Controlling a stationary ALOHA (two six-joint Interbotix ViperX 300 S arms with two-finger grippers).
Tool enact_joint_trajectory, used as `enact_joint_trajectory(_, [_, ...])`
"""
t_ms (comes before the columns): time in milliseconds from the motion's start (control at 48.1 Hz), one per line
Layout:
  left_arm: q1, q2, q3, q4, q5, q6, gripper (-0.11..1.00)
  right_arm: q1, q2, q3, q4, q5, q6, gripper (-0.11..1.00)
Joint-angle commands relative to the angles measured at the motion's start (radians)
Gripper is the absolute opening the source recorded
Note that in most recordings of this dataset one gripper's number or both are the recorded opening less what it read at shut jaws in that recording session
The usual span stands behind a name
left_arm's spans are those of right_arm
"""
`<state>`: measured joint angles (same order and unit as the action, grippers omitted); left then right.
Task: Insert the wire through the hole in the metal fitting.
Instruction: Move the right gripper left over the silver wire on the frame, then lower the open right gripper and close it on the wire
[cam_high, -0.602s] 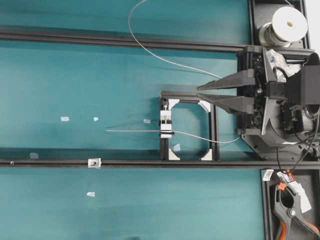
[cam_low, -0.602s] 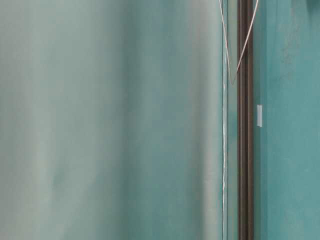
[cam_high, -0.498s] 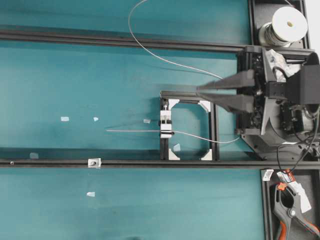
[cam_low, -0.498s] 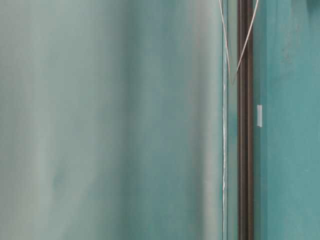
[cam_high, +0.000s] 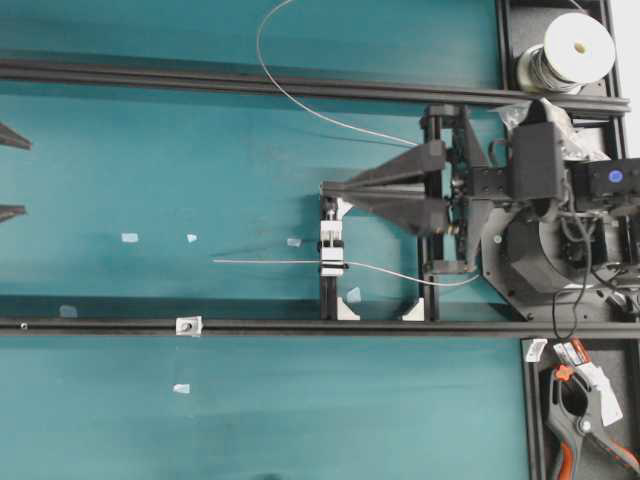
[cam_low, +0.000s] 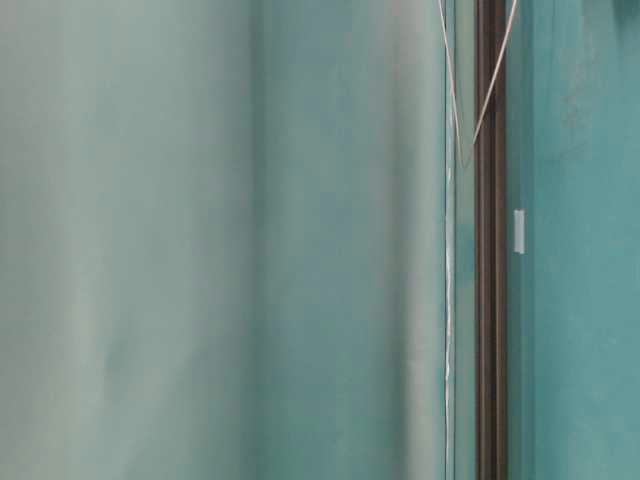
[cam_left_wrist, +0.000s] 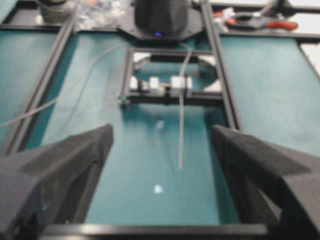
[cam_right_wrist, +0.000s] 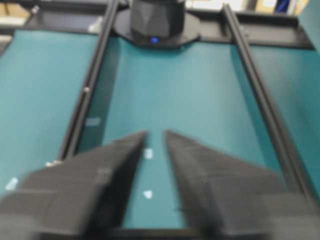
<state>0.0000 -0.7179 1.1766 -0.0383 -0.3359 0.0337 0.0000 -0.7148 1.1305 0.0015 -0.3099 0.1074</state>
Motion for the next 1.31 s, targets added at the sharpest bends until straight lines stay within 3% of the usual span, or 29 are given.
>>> enact_joint_trajectory(0, [0.003,0.04,-0.006,0.0,-0.035,0.003,0.77,-0.005,0.017,-0.018,0.002,-0.028,0.002,0.6])
enact_joint_trajectory(42, [0.003,0.063,-0.008,0.0,-0.046,0.005,0.77,-0.003,0.026,-0.018,0.002,-0.037,0.002,0.72])
enact_joint_trajectory(83, [0.003,0.084,-0.011,0.0,-0.052,0.006,0.76,-0.003,0.037,-0.018,0.003,-0.046,0.002,0.75])
enact_joint_trajectory(478, [0.003,0.229,0.014,0.0,-0.169,0.049,0.78,-0.003,0.201,-0.066,0.049,-0.052,0.028,0.73])
enact_joint_trajectory(976, [-0.002,0.453,0.029,0.0,-0.318,0.057,0.78,-0.005,0.495,-0.164,0.046,-0.038,0.144,0.73])
enact_joint_trajectory(1288, [-0.003,0.555,0.025,0.0,-0.431,0.051,0.78,0.012,0.586,-0.181,0.049,-0.06,0.156,0.73])
